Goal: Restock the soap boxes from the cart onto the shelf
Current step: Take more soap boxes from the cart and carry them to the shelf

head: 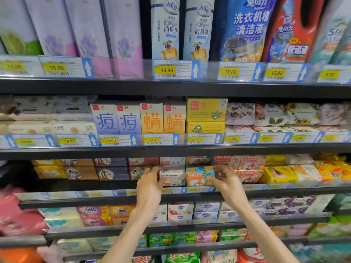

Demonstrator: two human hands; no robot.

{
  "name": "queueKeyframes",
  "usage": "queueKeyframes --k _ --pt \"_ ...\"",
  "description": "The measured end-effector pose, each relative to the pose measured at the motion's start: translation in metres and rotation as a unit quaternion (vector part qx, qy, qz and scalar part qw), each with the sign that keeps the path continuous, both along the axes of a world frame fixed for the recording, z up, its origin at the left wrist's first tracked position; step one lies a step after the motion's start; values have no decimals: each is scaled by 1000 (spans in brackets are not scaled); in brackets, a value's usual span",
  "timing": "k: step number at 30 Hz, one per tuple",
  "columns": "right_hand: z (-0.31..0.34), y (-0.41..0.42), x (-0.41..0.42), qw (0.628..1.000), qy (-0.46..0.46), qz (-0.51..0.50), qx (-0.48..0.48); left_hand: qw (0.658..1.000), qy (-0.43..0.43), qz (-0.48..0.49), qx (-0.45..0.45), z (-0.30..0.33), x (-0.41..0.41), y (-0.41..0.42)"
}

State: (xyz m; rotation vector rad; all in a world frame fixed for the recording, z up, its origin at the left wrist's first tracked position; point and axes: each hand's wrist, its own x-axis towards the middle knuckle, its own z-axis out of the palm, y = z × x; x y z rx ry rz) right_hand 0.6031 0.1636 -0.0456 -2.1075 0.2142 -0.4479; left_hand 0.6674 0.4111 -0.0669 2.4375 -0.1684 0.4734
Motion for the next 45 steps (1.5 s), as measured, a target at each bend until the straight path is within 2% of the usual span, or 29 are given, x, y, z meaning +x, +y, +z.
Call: queueKeyframes --k 18,22,25,28,31,45 --pt "-15 22 -4 984 -46 -82 -152 1000 4 -24 -19 -4 2 4" --pt "-19 21 -8 975 -51 -101 -190 999 -26 -29 19 -8 -7 7" --pt "-22 26 -16 957 -77 -133 -247 995 -79 -34 52 -6 -19 6" --pt "-29 35 -27 934 -119 -86 -326 983 -130 -70 108 -5 -33 -1" --pt "-34 44 -28 920 -113 -38 -373 979 -122 -98 129 -13 -37 -8" --pt "-43 47 -10 916 -117 -24 -384 977 -79 -105 167 -20 -35 -10"
